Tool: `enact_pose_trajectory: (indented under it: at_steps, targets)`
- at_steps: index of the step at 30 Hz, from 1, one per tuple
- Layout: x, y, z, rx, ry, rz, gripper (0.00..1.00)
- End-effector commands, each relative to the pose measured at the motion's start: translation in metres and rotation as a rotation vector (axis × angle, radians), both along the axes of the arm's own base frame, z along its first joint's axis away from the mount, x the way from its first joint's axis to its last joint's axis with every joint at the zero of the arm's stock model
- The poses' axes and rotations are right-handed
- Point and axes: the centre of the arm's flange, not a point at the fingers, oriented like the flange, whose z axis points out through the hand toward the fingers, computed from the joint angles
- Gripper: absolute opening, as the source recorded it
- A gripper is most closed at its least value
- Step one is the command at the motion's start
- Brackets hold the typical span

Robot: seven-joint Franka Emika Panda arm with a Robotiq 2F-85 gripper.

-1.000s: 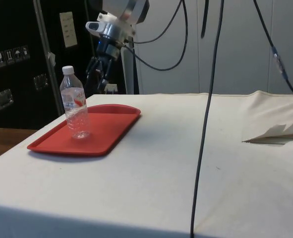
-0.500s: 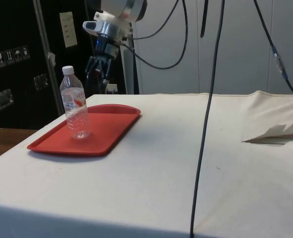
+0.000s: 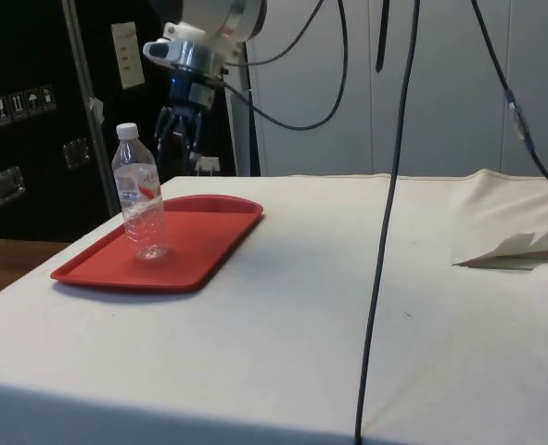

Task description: Place the bottle upright on the tray.

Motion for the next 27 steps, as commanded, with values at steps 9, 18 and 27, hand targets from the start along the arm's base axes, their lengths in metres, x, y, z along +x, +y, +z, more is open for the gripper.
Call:
enact_pose_trajectory:
  at_steps: [9,18,27]
  targets:
    - [0.002,0.006,0.003,-0.066,0.033,0.006,1.00]
    - [0.003,0.005,0.011,-0.100,0.054,0.012,1.00]
    - [0.004,0.004,0.029,-0.123,0.066,0.017,1.00]
